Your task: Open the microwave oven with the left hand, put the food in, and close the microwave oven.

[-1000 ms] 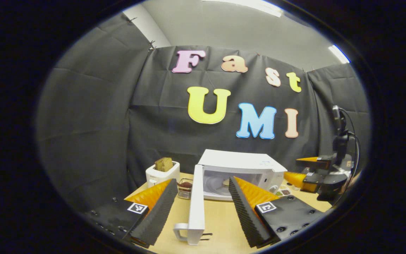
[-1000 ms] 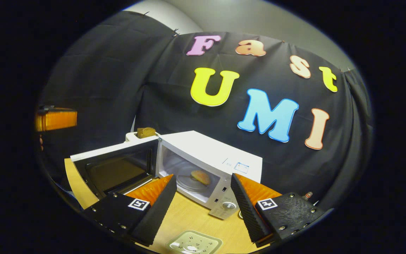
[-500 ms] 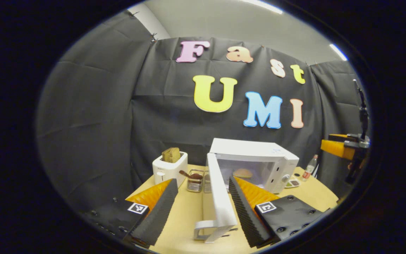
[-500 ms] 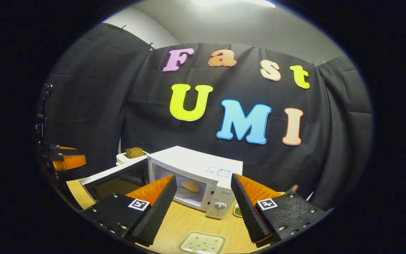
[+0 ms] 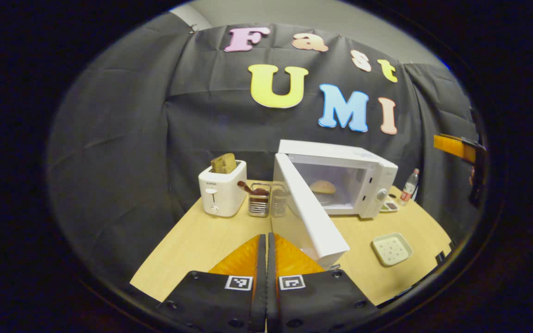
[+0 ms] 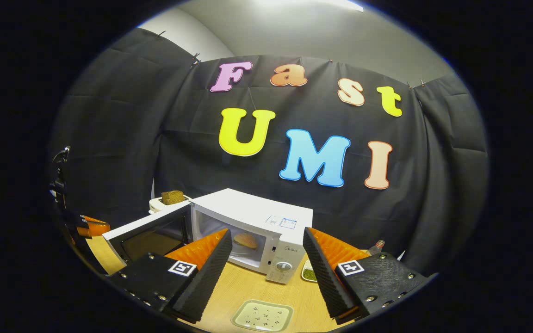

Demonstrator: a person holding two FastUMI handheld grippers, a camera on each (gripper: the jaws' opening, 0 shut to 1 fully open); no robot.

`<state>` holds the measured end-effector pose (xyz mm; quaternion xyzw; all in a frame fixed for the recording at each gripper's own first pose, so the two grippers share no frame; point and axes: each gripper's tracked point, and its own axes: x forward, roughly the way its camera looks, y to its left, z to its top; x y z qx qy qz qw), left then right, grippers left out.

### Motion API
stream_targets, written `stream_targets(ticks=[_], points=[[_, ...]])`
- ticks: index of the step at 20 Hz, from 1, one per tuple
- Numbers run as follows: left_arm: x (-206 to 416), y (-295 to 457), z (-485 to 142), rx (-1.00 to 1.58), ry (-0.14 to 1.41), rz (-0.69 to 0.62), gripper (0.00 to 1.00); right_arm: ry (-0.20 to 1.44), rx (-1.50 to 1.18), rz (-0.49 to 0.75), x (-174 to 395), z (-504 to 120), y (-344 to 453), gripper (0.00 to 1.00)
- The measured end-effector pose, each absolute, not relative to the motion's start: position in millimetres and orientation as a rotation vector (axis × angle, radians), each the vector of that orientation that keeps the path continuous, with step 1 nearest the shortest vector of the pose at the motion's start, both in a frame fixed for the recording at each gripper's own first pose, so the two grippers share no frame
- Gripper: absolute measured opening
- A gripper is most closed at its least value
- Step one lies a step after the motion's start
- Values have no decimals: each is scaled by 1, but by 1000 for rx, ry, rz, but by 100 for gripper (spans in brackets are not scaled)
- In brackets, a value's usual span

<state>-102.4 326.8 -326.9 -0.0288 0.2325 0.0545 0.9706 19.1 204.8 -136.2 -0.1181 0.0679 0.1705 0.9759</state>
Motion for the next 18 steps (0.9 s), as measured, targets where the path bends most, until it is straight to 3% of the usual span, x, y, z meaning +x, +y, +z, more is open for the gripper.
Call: stream_targets(ticks=[7, 18], points=[[-92, 287, -317, -36, 453, 69, 7, 148, -236, 332, 23, -136, 195, 95], [-66, 184, -315, -40, 471, -133, 7, 123, -192, 260, 31, -117, 156, 95]])
